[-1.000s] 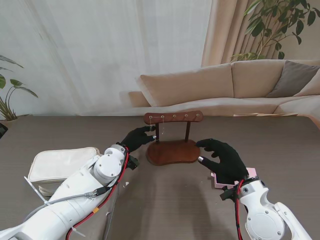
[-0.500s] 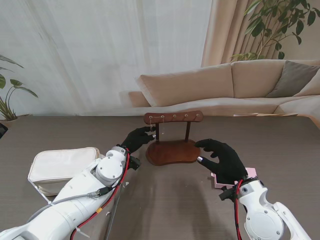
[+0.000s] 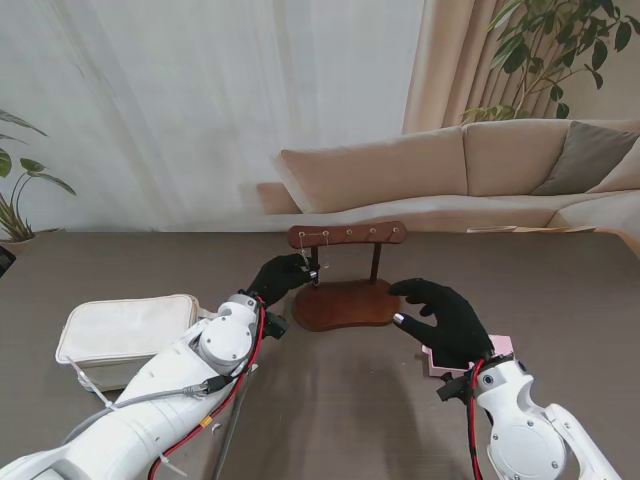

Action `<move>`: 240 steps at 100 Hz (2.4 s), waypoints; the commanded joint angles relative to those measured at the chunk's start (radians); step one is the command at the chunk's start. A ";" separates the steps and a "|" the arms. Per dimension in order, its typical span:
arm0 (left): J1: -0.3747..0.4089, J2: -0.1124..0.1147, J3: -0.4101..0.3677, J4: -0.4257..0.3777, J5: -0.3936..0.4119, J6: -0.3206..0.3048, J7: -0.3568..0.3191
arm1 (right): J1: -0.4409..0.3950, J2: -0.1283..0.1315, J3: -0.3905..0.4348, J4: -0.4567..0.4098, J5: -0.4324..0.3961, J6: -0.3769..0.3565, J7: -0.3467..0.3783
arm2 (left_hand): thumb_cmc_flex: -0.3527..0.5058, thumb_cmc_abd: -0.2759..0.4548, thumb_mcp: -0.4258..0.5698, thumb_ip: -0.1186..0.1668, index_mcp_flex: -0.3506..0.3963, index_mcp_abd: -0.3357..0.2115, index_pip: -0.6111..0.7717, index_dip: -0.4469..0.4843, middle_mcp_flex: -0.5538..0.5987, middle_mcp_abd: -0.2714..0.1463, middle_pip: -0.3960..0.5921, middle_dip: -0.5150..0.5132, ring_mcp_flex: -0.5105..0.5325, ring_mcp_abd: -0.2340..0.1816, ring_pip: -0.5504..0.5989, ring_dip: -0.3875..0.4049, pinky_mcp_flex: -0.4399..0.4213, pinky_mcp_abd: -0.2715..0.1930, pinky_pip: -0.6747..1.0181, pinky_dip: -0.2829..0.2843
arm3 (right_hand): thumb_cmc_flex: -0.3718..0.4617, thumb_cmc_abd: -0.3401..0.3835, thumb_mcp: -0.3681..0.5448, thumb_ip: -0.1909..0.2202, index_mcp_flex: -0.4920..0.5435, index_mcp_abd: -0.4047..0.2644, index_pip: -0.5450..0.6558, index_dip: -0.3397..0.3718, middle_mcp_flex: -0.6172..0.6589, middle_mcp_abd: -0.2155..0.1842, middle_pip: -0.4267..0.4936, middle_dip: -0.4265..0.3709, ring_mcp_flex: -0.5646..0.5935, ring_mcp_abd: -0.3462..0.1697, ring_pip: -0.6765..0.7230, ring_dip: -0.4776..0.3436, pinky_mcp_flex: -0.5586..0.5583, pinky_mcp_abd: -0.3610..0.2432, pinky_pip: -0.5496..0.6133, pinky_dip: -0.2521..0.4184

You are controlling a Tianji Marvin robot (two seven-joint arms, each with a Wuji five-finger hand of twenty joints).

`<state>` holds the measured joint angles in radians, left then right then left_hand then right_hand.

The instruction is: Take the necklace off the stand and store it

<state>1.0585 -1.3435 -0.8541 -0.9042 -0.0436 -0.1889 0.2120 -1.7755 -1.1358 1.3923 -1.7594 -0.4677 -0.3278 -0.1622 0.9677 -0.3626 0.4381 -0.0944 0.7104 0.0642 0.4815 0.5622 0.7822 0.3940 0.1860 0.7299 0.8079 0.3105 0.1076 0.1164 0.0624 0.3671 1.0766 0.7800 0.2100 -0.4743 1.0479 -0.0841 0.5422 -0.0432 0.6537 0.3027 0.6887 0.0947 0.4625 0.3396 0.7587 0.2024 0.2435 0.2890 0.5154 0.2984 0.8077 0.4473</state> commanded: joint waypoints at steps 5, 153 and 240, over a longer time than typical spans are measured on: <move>-0.007 -0.019 -0.001 -0.002 -0.009 -0.006 -0.005 | -0.002 -0.002 -0.005 0.000 0.000 0.002 0.017 | 0.041 -0.019 -0.029 -0.006 0.017 -0.013 0.060 0.022 0.019 -0.006 0.015 0.021 0.043 0.003 0.004 0.006 0.006 -0.002 0.037 0.016 | -0.021 0.010 -0.014 0.020 0.004 0.002 -0.012 0.004 0.015 0.016 -0.013 -0.009 -0.023 0.001 -0.012 -0.005 -0.235 0.018 -0.025 0.004; 0.081 -0.013 -0.086 -0.197 -0.023 0.005 0.139 | -0.002 0.003 -0.015 -0.003 0.012 0.008 0.046 | 0.204 -0.011 0.043 -0.018 0.066 0.321 0.414 0.098 0.230 0.041 0.358 0.368 0.463 0.004 0.221 0.044 0.322 0.097 0.306 0.070 | -0.024 0.029 -0.014 0.023 -0.011 0.011 -0.013 0.002 0.012 0.018 -0.015 -0.010 -0.026 0.003 -0.014 -0.006 -0.234 0.018 -0.028 0.007; 0.111 0.010 -0.119 -0.311 0.010 0.040 0.147 | -0.003 0.005 -0.018 -0.004 0.016 0.008 0.057 | 0.238 0.017 0.009 -0.017 -0.005 0.356 0.504 0.142 0.228 0.038 0.505 0.490 0.187 -0.101 1.170 1.438 0.442 0.082 0.424 0.145 | -0.025 0.032 -0.016 0.023 -0.013 0.013 -0.015 0.002 0.012 0.018 -0.016 -0.010 -0.024 0.006 -0.013 -0.005 -0.233 0.017 -0.029 0.008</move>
<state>1.1744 -1.3331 -0.9681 -1.1959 -0.0362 -0.1514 0.3775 -1.7734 -1.1302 1.3777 -1.7588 -0.4519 -0.3197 -0.1204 1.1386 -0.3612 0.4586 -0.1074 0.7262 0.4104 0.9209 0.6764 0.9741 0.3968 0.6609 1.2064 1.0421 0.3110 1.1413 1.2043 0.4742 0.4681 1.4451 0.9089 0.2088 -0.4725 1.0479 -0.0841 0.5422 -0.0311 0.6532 0.3027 0.6887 0.0974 0.4625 0.3396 0.7587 0.2029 0.2431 0.2890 0.5154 0.2986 0.8063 0.4473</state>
